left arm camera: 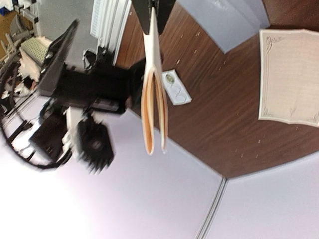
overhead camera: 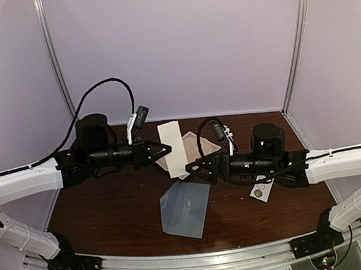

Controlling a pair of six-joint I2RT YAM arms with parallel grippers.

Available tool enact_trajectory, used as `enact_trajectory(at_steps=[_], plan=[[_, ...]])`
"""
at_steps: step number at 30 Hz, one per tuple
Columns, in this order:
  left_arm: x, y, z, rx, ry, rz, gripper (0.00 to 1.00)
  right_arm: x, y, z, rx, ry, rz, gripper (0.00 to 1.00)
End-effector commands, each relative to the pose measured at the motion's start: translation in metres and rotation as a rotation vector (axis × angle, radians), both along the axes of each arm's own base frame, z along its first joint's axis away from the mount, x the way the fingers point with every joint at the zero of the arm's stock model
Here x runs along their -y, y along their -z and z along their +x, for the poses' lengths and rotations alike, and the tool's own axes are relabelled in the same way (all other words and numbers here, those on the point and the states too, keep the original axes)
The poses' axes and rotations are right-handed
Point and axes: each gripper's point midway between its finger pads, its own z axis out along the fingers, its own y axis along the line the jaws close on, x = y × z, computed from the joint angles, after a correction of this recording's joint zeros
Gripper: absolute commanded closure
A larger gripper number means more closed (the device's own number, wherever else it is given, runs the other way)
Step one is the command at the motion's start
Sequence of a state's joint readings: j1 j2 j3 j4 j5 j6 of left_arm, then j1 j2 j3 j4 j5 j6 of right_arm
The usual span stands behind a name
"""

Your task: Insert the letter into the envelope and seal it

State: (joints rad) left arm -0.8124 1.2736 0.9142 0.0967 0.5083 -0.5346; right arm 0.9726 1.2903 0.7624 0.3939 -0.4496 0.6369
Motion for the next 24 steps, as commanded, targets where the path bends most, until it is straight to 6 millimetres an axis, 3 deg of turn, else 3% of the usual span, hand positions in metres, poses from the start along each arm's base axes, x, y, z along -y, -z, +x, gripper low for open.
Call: enact_trajectory(at_steps=[1, 5, 11, 16, 24], plan=[[-0.004, -0.085, -0.005, 0.122, -0.078, -0.355, 1.00, -0.007, -0.011, -0.004, -0.022, -0.015, 0.123, 0.03], [-0.010, -0.102, -0.010, 0.140, -0.098, -0.459, 1.00, -0.011, -0.026, -0.004, -0.027, -0.015, 0.210, 0.08], [-0.007, -0.104, -0.018, 0.132, -0.094, -0.496, 1.00, -0.014, -0.067, -0.006, 0.034, -0.036, 0.349, 0.20], [-0.010, -0.103, -0.021, 0.124, -0.096, -0.514, 1.00, -0.010, -0.084, -0.007, 0.069, -0.032, 0.416, 0.46], [-0.009, -0.098, -0.023, 0.115, -0.081, -0.512, 1.00, -0.009, -0.094, -0.006, 0.075, -0.036, 0.464, 0.77]])
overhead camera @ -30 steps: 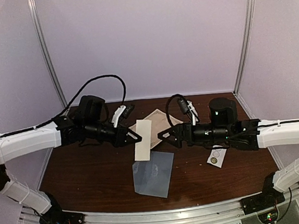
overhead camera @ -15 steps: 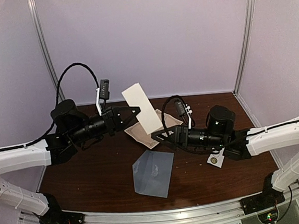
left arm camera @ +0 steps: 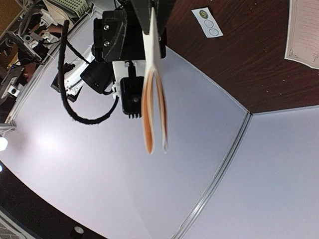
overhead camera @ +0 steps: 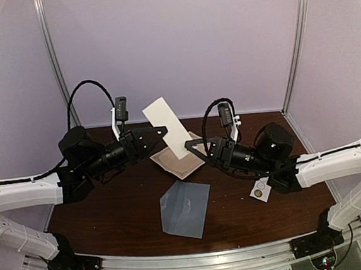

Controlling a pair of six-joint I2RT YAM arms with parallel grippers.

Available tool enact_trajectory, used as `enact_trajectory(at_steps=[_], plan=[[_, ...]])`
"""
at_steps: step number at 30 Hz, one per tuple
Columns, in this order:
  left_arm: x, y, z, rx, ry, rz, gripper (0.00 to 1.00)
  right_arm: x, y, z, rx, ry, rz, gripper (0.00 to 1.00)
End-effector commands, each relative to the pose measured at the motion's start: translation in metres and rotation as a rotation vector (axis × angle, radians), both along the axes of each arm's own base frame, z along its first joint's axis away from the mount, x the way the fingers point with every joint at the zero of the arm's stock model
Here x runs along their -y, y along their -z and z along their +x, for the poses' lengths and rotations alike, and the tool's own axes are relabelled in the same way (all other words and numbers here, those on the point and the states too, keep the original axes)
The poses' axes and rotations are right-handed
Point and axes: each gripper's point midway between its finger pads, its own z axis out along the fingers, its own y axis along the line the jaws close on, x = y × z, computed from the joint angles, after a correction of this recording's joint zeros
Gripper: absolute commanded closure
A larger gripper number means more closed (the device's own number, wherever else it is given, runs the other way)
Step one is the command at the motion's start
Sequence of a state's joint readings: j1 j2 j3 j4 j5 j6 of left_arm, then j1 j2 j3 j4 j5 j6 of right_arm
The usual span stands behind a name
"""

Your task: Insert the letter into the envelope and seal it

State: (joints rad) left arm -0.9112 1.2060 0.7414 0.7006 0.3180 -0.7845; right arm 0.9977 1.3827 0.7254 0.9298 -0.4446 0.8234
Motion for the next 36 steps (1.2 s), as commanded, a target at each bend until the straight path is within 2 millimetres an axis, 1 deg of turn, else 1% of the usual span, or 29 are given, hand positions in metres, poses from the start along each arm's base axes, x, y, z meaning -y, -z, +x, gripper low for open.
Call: enact_trajectory(at_steps=[1, 3, 4, 6, 7, 8, 10, 11, 12, 13, 16, 17, 18, 20, 22, 25, 26, 28, 31, 33, 36], plan=[[-0.004, -0.016, -0.006, 0.036, 0.013, -0.061, 1.00, -0.001, -0.025, -0.001, 0.032, -0.001, 0.081, 0.80], [-0.004, -0.014, -0.007, 0.034, 0.017, -0.055, 1.00, -0.002, -0.026, -0.001, 0.035, -0.008, 0.083, 0.91], [-0.003, -0.013, -0.007, 0.034, 0.019, -0.051, 1.00, -0.003, -0.026, -0.001, 0.038, -0.011, 0.083, 0.98], [-0.002, -0.010, -0.007, 0.030, 0.019, -0.034, 1.00, -0.001, -0.026, 0.000, 0.041, -0.001, 0.078, 1.00], [-0.002, -0.008, -0.006, 0.024, 0.011, -0.017, 0.96, 0.000, -0.024, 0.001, 0.043, 0.010, 0.067, 1.00], [-0.004, -0.005, -0.003, 0.021, -0.008, 0.002, 0.84, 0.002, -0.023, 0.004, 0.044, 0.027, 0.051, 1.00], [-0.011, 0.006, 0.004, 0.007, -0.076, 0.074, 0.49, 0.007, -0.016, 0.013, 0.045, 0.079, -0.021, 1.00], [-0.017, 0.012, 0.010, -0.002, -0.121, 0.120, 0.37, 0.010, -0.009, 0.020, 0.039, 0.117, -0.082, 1.00], [-0.024, 0.018, 0.015, -0.010, -0.161, 0.177, 0.28, 0.014, 0.000, 0.026, 0.038, 0.152, -0.149, 1.00], [-0.032, 0.021, 0.020, -0.013, -0.195, 0.222, 0.22, 0.018, 0.015, 0.031, 0.023, 0.172, -0.243, 1.00], [-0.057, 0.028, 0.032, -0.023, -0.258, 0.338, 0.13, 0.032, 0.041, 0.039, 0.034, 0.199, -0.448, 1.00], [-0.065, 0.029, 0.038, -0.019, -0.278, 0.377, 0.12, 0.035, 0.051, 0.038, 0.042, 0.188, -0.517, 1.00], [-0.069, 0.034, 0.041, -0.024, -0.285, 0.430, 0.11, 0.036, 0.058, 0.036, 0.066, 0.163, -0.576, 1.00], [-0.070, 0.035, 0.043, -0.002, -0.273, 0.516, 0.10, 0.038, 0.074, 0.028, 0.074, 0.102, -0.686, 1.00], [-0.063, 0.040, 0.041, 0.028, -0.218, 0.599, 0.10, 0.037, 0.089, 0.017, 0.075, 0.018, -0.774, 1.00], [-0.044, 0.045, 0.034, 0.080, -0.082, 0.678, 0.10, 0.035, 0.104, 0.000, 0.072, -0.106, -0.855, 1.00], [-0.038, 0.047, 0.030, 0.095, -0.026, 0.692, 0.10, 0.035, 0.107, -0.004, 0.072, -0.137, -0.872, 1.00], [-0.025, 0.055, 0.019, 0.115, 0.082, 0.721, 0.14, 0.033, 0.111, -0.013, 0.079, -0.190, -0.894, 1.00], [-0.004, 0.075, 0.001, 0.127, 0.224, 0.786, 0.18, 0.028, 0.109, -0.026, 0.092, -0.266, -0.898, 1.00], [0.010, 0.087, -0.014, 0.130, 0.317, 0.819, 0.25, 0.025, 0.107, -0.032, 0.102, -0.300, -0.898, 1.00], [0.023, 0.105, -0.031, 0.112, 0.427, 0.842, 0.34, 0.023, 0.107, -0.036, 0.113, -0.333, -0.908, 1.00]])
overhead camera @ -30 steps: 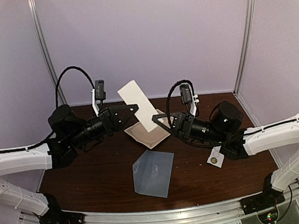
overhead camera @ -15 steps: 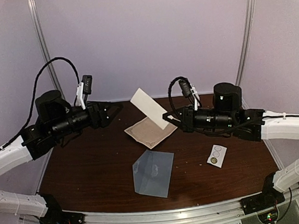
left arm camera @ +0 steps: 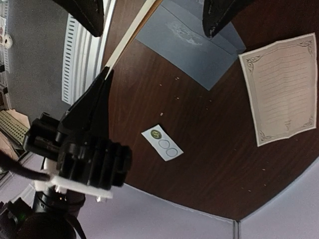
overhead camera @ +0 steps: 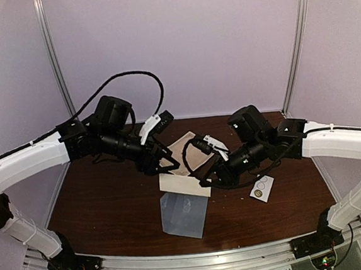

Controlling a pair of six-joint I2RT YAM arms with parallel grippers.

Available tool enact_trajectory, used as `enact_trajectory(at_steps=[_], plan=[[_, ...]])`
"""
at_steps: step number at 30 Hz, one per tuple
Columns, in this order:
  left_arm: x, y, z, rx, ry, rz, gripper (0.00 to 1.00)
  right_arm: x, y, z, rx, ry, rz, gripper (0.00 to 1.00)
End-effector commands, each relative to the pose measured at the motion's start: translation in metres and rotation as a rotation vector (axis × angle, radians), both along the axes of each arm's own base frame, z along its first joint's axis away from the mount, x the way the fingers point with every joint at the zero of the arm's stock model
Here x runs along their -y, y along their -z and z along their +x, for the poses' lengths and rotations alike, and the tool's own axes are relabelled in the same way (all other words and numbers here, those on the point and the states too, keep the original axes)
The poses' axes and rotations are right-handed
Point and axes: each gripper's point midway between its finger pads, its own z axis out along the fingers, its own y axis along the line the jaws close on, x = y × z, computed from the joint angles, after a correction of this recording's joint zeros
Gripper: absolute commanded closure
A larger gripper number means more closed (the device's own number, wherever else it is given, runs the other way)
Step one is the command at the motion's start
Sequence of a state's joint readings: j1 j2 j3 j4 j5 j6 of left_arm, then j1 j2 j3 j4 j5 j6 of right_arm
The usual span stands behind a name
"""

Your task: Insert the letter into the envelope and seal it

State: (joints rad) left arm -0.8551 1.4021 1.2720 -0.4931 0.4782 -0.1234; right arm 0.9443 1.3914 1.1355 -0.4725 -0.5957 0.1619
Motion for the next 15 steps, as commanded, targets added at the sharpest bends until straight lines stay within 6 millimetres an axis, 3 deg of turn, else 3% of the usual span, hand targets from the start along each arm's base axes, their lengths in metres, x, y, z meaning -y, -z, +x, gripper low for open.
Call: enact_trajectory(at_steps=[1, 5, 11, 15], plan=[[0.016, 0.020, -0.040, -0.059, 0.216, 0.054, 0.36, -0.003, -0.007, -0.018, -0.007, -0.112, -0.013, 1.00], [0.025, 0.031, -0.051, -0.112, 0.272, 0.060, 0.46, -0.005, -0.003, -0.020, -0.008, -0.136, -0.034, 1.00], [0.028, 0.045, -0.054, -0.131, 0.311, 0.088, 0.76, -0.007, -0.003, -0.021, -0.002, -0.152, -0.038, 1.00], [0.029, 0.050, -0.056, -0.147, 0.319, 0.094, 0.78, -0.007, -0.004, -0.022, 0.001, -0.158, -0.036, 1.00]])
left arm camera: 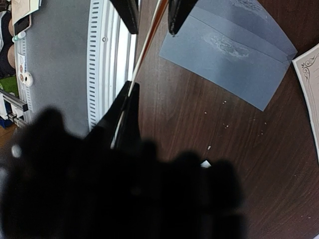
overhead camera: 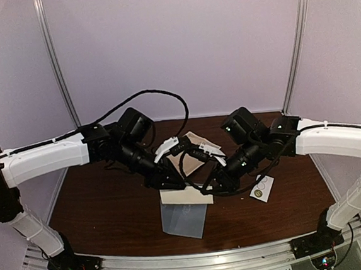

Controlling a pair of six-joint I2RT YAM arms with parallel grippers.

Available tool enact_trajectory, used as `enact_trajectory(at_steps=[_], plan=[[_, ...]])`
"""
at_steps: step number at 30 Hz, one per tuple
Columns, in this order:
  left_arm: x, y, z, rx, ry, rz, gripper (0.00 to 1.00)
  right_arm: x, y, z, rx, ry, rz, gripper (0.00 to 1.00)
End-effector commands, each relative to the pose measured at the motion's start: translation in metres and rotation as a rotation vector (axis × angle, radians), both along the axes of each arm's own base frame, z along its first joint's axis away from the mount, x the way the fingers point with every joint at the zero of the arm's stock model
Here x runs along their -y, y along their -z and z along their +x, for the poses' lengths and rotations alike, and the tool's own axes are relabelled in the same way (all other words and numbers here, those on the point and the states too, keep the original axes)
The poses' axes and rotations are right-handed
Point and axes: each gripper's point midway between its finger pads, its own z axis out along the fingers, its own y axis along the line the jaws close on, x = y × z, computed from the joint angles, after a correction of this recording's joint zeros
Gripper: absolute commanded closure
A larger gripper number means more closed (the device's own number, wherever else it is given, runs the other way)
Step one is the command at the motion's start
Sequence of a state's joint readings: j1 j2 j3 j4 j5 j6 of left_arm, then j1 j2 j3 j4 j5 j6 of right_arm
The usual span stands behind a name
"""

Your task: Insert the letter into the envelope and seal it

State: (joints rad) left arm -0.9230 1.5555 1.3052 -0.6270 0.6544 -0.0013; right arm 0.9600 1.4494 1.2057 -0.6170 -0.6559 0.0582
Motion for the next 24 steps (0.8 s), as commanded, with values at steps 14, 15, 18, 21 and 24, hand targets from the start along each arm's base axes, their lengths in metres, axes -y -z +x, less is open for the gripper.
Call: enact_trajectory(at_steps=[14, 15, 18, 21, 24], plan=[[0.001, 0.002, -0.005, -0.027, 0.003, -0.014, 0.72, -0.003, -0.030, -0.006, 0.052, -0.030, 0.097, 1.00], [0.001, 0.002, -0.005, -0.027, -0.003, -0.012, 0.72, -0.003, -0.031, -0.007, 0.051, -0.031, 0.100, 1.00], [0.001, 0.003, -0.005, -0.036, -0.004, -0.011, 0.74, -0.002, -0.033, -0.009, 0.050, -0.033, 0.107, 1.00], [0.002, 0.003, -0.006, -0.042, 0.000, -0.014, 0.84, -0.001, -0.034, -0.009, 0.051, -0.032, 0.109, 1.00], [0.003, 0.000, -0.007, -0.042, 0.005, -0.023, 0.99, 0.000, -0.034, -0.009, 0.050, -0.030, 0.106, 1.00]])
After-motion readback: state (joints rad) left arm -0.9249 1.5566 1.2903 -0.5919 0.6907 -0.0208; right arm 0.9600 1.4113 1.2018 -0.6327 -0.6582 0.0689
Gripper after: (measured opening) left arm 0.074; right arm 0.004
